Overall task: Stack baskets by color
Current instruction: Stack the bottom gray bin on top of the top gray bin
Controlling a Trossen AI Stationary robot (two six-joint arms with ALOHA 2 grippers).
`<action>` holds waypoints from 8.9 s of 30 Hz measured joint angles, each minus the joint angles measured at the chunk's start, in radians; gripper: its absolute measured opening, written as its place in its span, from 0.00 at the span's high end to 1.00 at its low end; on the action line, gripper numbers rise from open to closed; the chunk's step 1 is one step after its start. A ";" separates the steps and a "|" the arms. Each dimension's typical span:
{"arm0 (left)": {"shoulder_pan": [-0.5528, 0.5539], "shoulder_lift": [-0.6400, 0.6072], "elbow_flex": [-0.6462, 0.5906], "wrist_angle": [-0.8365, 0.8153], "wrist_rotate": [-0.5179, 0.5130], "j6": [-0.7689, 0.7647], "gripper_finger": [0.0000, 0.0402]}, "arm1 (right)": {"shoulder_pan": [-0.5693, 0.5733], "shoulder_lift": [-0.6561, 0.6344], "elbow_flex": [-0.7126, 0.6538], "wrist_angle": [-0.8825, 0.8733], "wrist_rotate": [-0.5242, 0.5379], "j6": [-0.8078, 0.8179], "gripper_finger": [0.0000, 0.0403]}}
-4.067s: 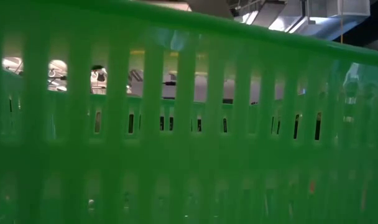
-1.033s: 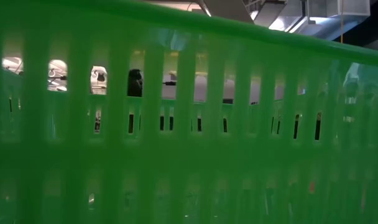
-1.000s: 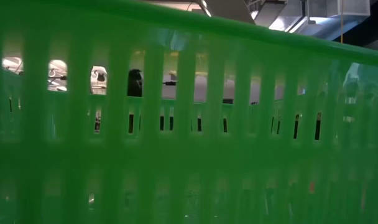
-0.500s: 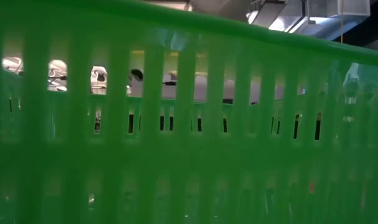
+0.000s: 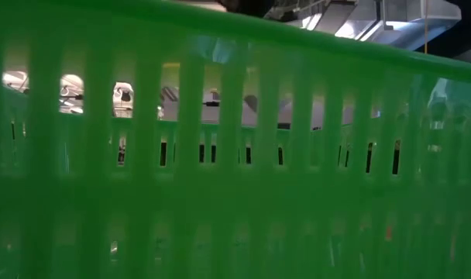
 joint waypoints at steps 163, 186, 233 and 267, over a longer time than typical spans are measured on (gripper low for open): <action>0.339 0.458 0.000 0.226 0.408 0.158 0.79 | -0.307 -0.026 -0.274 -0.171 -0.020 1.579 0.82; 0.245 0.454 0.000 0.290 0.417 0.103 0.79 | -0.287 -0.032 -0.194 -0.124 -0.164 1.480 0.82; 0.245 0.452 0.000 0.289 0.394 0.107 0.79 | -0.167 -0.034 -0.096 -0.237 0.016 1.128 0.61; 0.218 0.368 0.000 0.289 0.310 0.186 0.79 | -0.174 0.022 -0.116 -0.200 0.002 1.073 0.98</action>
